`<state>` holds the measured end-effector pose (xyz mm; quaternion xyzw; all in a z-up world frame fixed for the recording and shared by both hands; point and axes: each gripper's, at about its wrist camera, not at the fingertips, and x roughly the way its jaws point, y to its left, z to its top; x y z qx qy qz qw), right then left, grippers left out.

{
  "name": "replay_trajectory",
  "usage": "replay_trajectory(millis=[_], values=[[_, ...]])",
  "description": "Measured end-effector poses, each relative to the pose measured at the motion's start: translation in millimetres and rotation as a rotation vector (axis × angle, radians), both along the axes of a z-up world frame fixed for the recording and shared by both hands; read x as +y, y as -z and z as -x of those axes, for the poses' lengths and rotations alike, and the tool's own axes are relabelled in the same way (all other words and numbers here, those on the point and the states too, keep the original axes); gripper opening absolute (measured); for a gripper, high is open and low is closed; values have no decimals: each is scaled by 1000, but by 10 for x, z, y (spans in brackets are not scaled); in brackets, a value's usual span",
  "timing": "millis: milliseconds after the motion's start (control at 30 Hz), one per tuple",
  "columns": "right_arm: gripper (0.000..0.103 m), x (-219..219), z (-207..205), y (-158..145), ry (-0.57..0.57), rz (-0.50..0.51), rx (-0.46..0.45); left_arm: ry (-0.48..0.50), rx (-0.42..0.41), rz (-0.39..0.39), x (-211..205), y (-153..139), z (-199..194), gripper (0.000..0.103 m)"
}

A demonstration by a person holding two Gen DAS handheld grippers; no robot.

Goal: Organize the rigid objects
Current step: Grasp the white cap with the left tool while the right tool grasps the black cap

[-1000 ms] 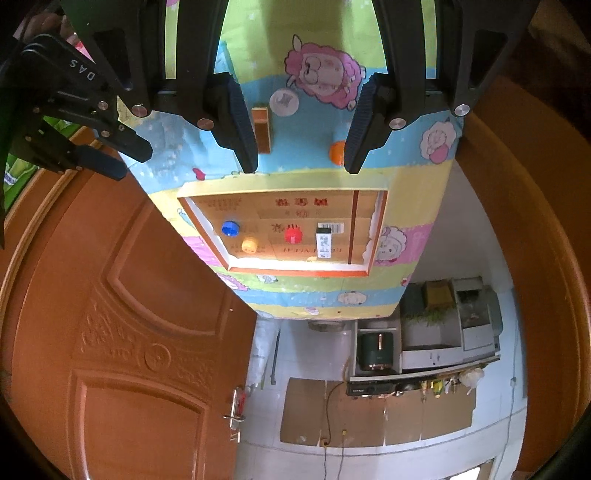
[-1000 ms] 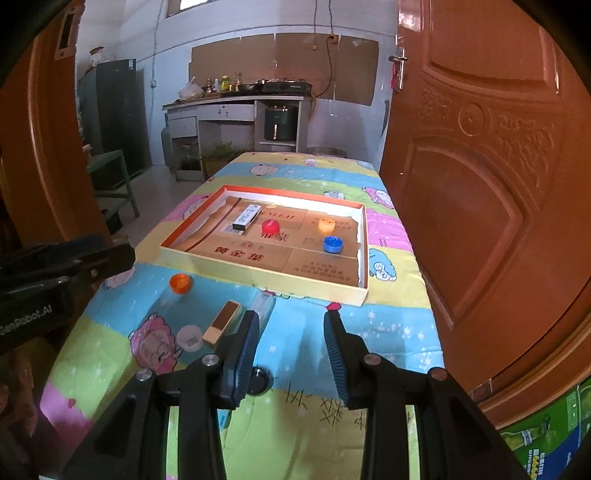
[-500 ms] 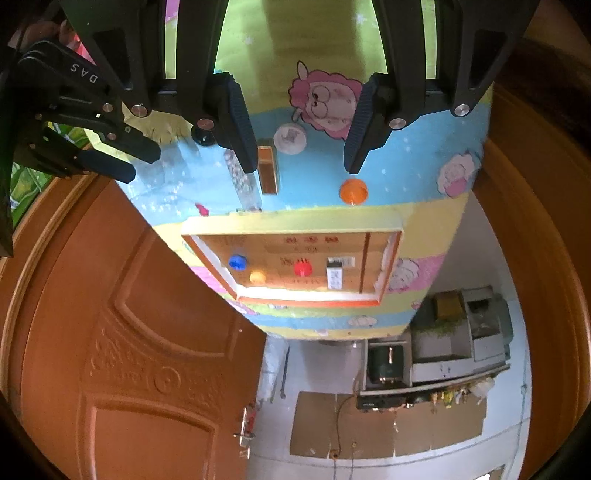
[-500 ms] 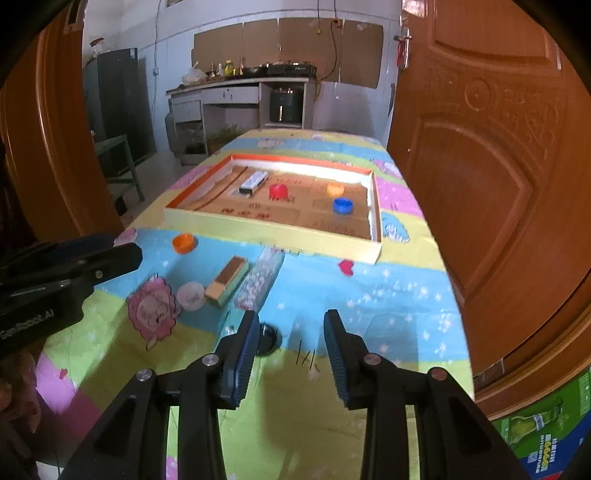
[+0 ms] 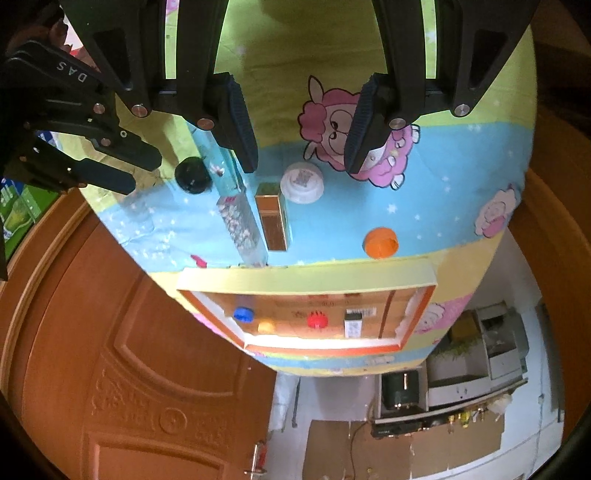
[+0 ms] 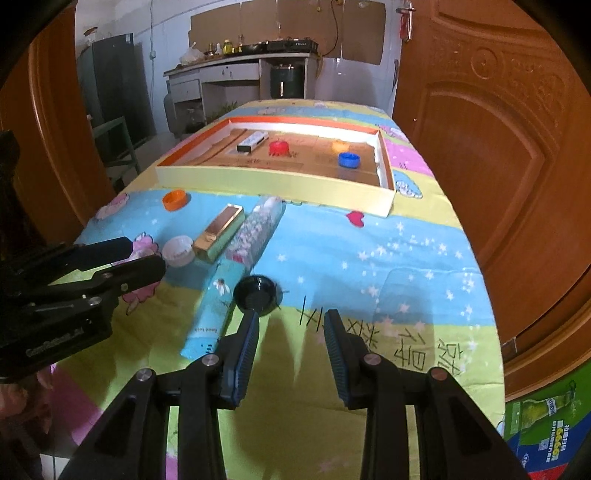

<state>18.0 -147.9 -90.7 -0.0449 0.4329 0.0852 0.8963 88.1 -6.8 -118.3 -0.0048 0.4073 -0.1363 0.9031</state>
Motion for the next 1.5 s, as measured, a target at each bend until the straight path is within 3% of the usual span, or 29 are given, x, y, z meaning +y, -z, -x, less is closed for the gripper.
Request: replay_trajectory(millis=[367, 967, 1100, 1500], values=[[37, 35, -79, 182, -13, -1, 39, -10, 44, -11, -31, 226, -195, 50], [37, 249, -283, 212, -79, 10, 7, 0, 49, -32, -94, 226, -402, 50], [30, 248, -311, 211, -90, -5, 13, -6, 46, -21, -51, 219, -400, 31], [29, 224, -304, 192, -78, -19, 16, -12, 57, 21, 35, 231, -379, 31]])
